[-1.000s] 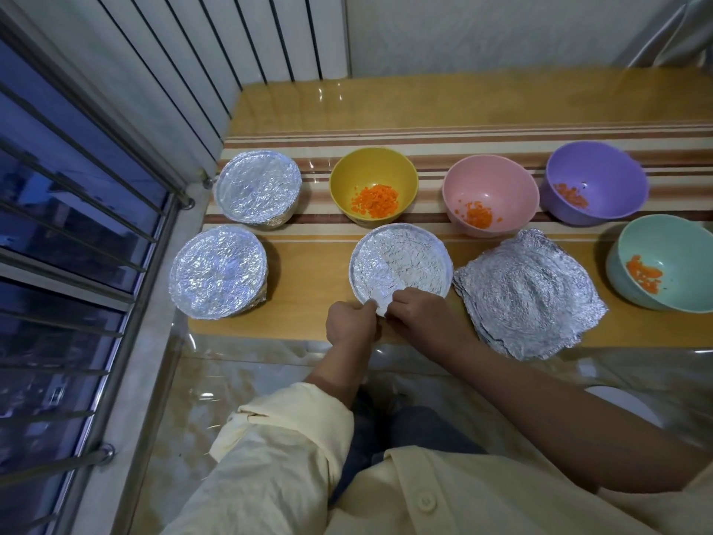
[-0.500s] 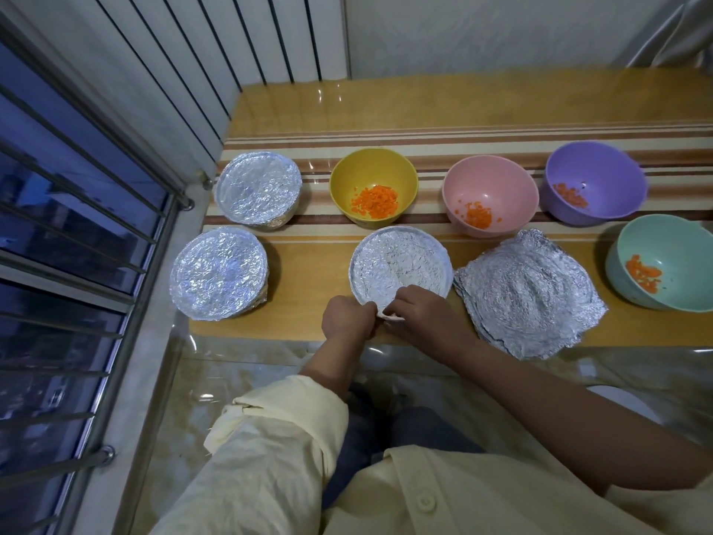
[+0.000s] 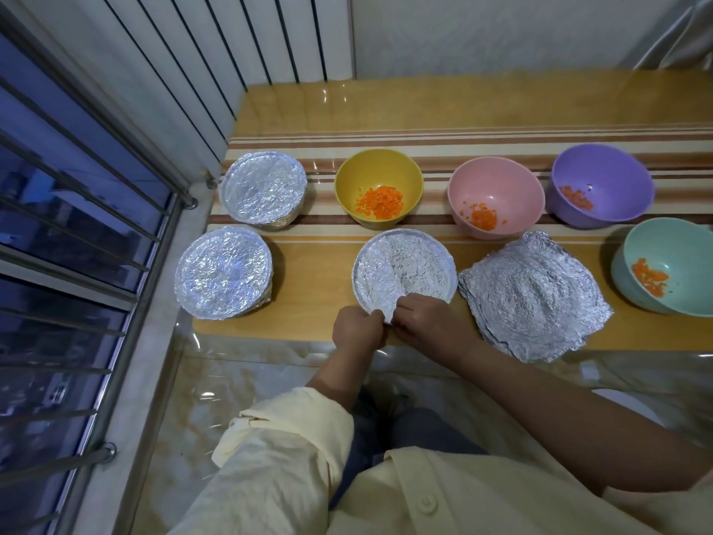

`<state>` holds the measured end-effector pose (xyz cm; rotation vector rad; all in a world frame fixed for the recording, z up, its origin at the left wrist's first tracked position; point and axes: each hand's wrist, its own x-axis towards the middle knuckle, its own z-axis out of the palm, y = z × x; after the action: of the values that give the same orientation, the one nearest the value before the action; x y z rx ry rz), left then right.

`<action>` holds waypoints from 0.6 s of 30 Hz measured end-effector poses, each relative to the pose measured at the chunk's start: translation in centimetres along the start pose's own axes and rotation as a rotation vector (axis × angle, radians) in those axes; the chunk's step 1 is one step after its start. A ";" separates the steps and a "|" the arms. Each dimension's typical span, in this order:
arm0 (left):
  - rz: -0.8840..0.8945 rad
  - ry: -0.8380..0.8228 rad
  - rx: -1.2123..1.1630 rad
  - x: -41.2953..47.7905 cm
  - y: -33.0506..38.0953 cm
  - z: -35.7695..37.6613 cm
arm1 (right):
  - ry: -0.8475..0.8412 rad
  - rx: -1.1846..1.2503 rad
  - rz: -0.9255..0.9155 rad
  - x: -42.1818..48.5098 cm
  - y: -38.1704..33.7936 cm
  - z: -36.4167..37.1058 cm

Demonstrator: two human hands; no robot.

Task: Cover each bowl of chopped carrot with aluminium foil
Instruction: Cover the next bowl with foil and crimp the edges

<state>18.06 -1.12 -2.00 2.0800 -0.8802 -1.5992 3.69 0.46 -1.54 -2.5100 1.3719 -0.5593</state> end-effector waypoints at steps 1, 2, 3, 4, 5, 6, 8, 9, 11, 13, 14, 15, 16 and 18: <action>-0.001 0.002 -0.012 1.2 -0.8 0.4 | 0.003 0.003 0.004 0.0 0.0 0.1; -0.008 -0.003 -0.040 2.2 -1.5 0.8 | 0.007 0.008 0.009 0.0 0.0 0.1; -0.002 0.017 -0.030 2.0 -1.4 0.8 | 0.010 0.011 0.013 -0.1 0.0 0.1; 0.016 0.025 -0.030 0.5 -0.5 0.5 | 0.012 0.012 0.015 -0.1 0.0 0.2; 0.022 0.021 -0.034 -0.4 -0.1 0.4 | 0.013 0.011 0.017 -0.1 0.0 0.2; 0.019 0.013 -0.056 -1.0 0.1 0.5 | 0.013 0.011 0.018 -0.1 0.0 0.1; 0.015 0.015 -0.073 -1.1 -0.3 0.8 | 0.018 0.011 0.016 -0.1 0.1 0.1; 0.028 0.032 -0.069 -0.8 -0.5 1.0 | 0.017 0.013 0.016 -0.1 0.1 0.1; 0.045 0.036 -0.044 0.4 -1.1 1.3 | 0.014 0.021 0.026 0.0 0.1 0.2; 0.051 0.036 0.005 1.0 -0.9 1.1 | 0.013 0.027 0.038 0.0 0.3 0.2; 0.061 0.035 0.030 0.7 -0.2 0.7 | 0.014 0.027 0.041 -0.1 0.4 0.1; 0.075 0.036 0.059 0.6 0.2 0.3 | 0.018 0.024 0.043 -0.3 0.5 0.0; 0.082 0.033 0.077 0.9 0.3 0.1 | 0.025 0.013 0.043 -0.4 0.7 -0.1; 0.090 0.028 0.098 1.5 0.4 -0.4 | 0.033 -0.014 0.039 -0.8 0.8 -0.2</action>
<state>18.55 -2.43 -2.78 2.0912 -1.0464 -1.5058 2.64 0.72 -1.85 -2.4897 1.4374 -0.5878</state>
